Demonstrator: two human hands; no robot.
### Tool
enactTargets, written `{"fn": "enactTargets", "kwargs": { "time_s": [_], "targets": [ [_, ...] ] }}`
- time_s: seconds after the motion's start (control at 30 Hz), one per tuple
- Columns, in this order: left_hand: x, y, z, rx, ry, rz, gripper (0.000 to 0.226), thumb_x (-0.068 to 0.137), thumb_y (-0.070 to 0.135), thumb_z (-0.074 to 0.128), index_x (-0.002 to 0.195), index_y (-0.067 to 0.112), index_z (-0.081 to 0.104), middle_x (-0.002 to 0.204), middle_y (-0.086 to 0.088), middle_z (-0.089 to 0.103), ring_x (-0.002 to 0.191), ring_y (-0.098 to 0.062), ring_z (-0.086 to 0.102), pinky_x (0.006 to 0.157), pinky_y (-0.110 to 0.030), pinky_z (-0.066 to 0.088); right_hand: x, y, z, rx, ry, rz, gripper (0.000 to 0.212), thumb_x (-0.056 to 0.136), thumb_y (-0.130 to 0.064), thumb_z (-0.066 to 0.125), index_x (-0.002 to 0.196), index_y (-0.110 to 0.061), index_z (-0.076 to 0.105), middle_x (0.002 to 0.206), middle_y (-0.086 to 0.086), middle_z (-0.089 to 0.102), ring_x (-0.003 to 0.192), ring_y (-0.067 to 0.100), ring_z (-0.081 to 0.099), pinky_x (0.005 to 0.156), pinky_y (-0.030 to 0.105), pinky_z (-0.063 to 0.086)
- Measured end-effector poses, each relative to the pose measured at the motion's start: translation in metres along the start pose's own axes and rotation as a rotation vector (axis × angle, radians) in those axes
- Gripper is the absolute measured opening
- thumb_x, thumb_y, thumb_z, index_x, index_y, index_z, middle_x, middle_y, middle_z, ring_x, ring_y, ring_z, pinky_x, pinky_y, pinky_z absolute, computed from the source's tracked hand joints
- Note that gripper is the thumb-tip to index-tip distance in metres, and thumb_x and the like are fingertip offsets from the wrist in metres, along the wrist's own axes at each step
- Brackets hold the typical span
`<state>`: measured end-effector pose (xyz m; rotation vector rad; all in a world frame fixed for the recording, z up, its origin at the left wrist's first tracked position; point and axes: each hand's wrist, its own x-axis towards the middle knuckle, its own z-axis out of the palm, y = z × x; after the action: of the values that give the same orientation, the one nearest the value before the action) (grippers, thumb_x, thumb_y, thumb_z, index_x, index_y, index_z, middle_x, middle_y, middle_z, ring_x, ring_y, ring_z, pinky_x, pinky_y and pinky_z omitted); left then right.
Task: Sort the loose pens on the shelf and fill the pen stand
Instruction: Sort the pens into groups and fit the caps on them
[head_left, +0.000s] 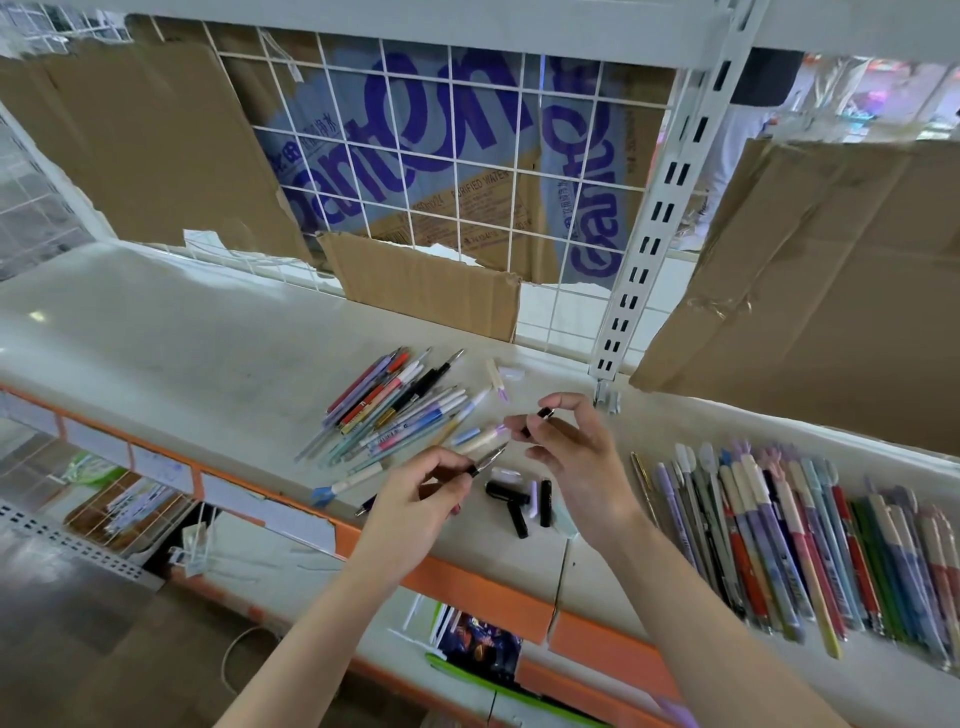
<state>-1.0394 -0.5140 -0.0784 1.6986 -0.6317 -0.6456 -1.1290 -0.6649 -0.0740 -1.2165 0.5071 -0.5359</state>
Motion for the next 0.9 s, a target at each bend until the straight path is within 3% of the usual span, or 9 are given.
{"fn": "enactTargets", "kwargs": {
  "time_s": [0.17,0.3,0.37,0.47,0.57,0.63,0.77,0.9],
  "targets": [
    [-0.001,-0.002,0.003,0.038,0.001,0.019,0.018,0.089,0.006,0.058,0.085,0.022,0.065,0.063,0.017,0.06,0.054,0.005,0.049,0.054,-0.014,0.037,-0.009,0.004,0.01,-0.185,-0.09,0.021,0.014,0.09,-0.007,0.06,0.099,-0.009,0.05,0.087,0.007,0.073,0.091,0.021,0.067,0.076,0.027,0.051],
    [-0.005,-0.005,0.005,0.159,0.063,0.069,0.018,0.089,0.008,0.06,0.082,0.025,0.062,0.069,0.016,0.061,0.071,0.0,0.057,0.071,-0.016,0.043,-0.013,0.006,0.015,-0.112,-0.05,0.07,0.012,0.089,-0.004,0.059,0.099,-0.005,0.052,0.084,0.01,0.073,0.083,0.021,0.067,0.071,0.021,0.053],
    [-0.007,-0.003,0.011,0.236,0.117,0.15,0.022,0.087,0.004,0.061,0.079,0.025,0.058,0.069,0.013,0.059,0.067,0.001,0.055,0.066,-0.011,0.04,-0.014,0.005,0.019,-0.042,-0.011,0.107,0.009,0.09,-0.002,0.058,0.096,-0.005,0.052,0.082,0.012,0.072,0.077,0.021,0.066,0.06,0.015,0.049],
    [-0.008,-0.001,0.022,0.274,0.211,0.223,0.025,0.086,0.001,0.061,0.079,0.024,0.057,0.071,0.01,0.058,0.064,-0.002,0.053,0.06,-0.011,0.039,-0.013,0.003,0.024,-0.011,0.002,0.094,0.008,0.09,-0.003,0.057,0.095,-0.008,0.053,0.079,0.01,0.069,0.076,0.022,0.062,0.071,0.024,0.051],
    [-0.007,0.009,0.027,-0.209,0.105,-0.061,0.02,0.093,0.004,0.052,0.075,0.013,0.056,0.061,0.002,0.051,0.043,-0.006,0.036,0.042,-0.015,0.029,-0.011,-0.004,0.019,-0.043,-0.004,0.064,0.009,0.092,-0.005,0.055,0.098,-0.012,0.054,0.079,0.008,0.069,0.07,0.019,0.062,0.074,0.04,0.043],
    [-0.005,0.016,0.027,-0.552,-0.015,-0.254,0.017,0.095,0.007,0.047,0.08,0.007,0.055,0.061,-0.002,0.05,0.039,-0.004,0.026,0.035,-0.014,0.019,-0.01,-0.011,0.015,-0.033,-0.045,0.052,0.011,0.094,-0.007,0.052,0.105,-0.01,0.054,0.082,0.008,0.071,0.063,0.02,0.064,0.07,0.043,0.044],
    [-0.001,0.019,0.024,-0.761,-0.13,-0.338,0.019,0.096,0.008,0.043,0.1,-0.006,0.056,0.065,-0.006,0.054,0.038,-0.005,0.026,0.033,-0.013,0.018,-0.009,-0.02,0.004,0.049,-0.136,0.04,0.022,0.088,-0.017,0.054,0.108,-0.008,0.059,0.096,0.016,0.071,0.078,0.023,0.066,0.072,0.026,0.053],
    [-0.001,0.018,0.018,-0.798,-0.21,-0.373,0.023,0.088,0.008,0.047,0.098,-0.007,0.061,0.069,-0.008,0.056,0.043,-0.006,0.034,0.035,-0.014,0.028,-0.008,-0.015,0.002,-0.019,-0.09,0.046,0.008,0.092,-0.009,0.055,0.096,-0.004,0.06,0.085,0.015,0.07,0.068,0.022,0.064,0.066,0.024,0.052]
  ]
}}
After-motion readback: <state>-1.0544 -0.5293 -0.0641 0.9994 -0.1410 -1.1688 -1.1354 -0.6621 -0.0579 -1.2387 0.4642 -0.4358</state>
